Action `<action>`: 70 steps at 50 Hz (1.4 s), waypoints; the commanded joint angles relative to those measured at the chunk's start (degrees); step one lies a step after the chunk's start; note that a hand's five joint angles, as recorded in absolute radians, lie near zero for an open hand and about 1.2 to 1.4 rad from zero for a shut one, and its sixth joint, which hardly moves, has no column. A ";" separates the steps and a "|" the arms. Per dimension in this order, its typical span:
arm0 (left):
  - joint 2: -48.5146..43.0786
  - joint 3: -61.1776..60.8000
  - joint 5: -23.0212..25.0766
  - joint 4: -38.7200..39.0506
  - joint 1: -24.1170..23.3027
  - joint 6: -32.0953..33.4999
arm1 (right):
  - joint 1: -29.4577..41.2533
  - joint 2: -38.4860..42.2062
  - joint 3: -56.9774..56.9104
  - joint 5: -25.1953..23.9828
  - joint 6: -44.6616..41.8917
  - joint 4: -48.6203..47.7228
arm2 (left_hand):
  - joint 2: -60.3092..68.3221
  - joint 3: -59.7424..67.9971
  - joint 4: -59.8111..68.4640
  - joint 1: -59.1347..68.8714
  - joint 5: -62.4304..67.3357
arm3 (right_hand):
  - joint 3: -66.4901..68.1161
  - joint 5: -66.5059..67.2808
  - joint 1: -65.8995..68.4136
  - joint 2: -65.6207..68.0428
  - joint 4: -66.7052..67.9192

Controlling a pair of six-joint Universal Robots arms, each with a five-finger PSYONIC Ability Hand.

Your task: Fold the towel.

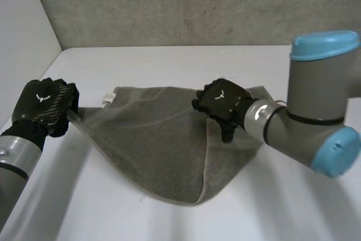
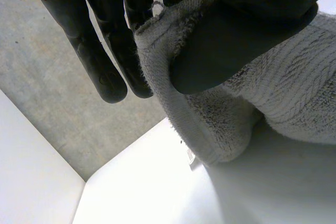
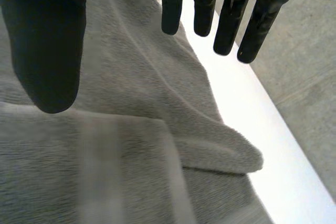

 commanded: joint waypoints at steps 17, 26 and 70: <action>3.62 -2.25 0.00 -0.06 -0.01 -0.11 | 0.09 21.58 -18.95 2.48 -11.37 0.89 | 10.23 10.29 10.26 11.04 10.35 | 15.44 15.05 18.19 16.01 15.46; 3.36 -2.42 0.00 0.03 -0.01 -0.11 | 0.09 22.20 -18.95 2.40 -12.87 0.97 | 10.23 10.29 10.26 11.04 10.35 | 25.01 24.63 27.76 25.59 25.04; 14.52 24.36 -0.88 -17.79 2.02 -5.64 | -18.97 -34.65 -0.57 10.13 1.28 2.99 | 10.23 10.29 10.26 11.04 10.35 | 60.46 60.08 63.21 61.03 60.48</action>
